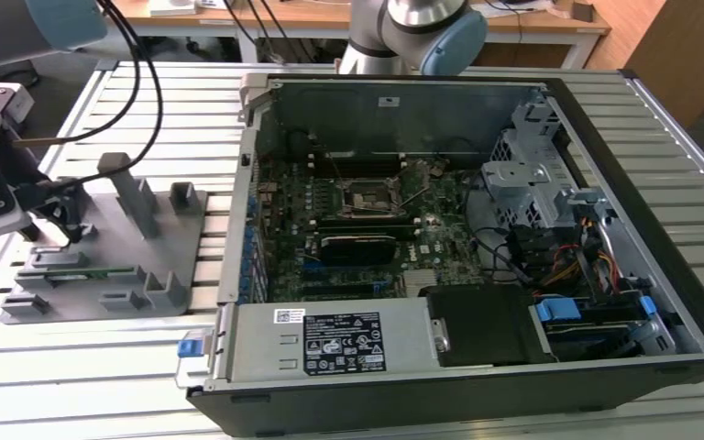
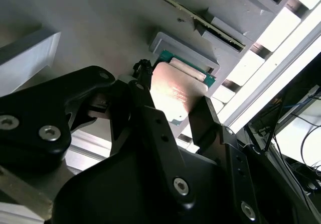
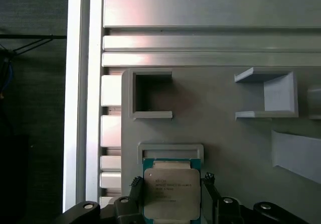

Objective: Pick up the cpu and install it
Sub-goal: 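Pick up the cpu and move it towards the insertion slot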

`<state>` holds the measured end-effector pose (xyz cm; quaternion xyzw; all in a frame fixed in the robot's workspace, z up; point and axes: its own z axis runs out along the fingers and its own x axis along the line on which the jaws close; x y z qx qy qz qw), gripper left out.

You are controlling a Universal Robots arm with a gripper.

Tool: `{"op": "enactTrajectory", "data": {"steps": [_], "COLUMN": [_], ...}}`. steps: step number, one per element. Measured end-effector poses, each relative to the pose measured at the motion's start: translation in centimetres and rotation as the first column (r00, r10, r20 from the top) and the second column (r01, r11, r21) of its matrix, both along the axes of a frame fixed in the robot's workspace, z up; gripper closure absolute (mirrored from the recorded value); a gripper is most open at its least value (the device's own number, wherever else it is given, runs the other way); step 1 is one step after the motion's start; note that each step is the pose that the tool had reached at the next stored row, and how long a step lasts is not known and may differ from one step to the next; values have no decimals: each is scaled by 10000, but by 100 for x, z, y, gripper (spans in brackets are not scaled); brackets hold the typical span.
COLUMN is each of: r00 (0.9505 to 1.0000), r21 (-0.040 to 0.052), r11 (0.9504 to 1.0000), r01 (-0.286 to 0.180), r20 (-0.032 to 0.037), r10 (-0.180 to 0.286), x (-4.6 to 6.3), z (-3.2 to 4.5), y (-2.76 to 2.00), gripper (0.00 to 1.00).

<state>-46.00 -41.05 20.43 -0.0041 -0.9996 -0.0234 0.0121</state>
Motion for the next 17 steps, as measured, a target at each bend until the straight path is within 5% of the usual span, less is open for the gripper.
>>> {"op": "enactTrajectory", "data": {"steps": [17], "r00": [10000], "r21": [16], "r11": [10000], "r01": [0], "r20": [5], "r10": [0], "x": [-1], "z": [131], "y": [1], "gripper": [46]}}
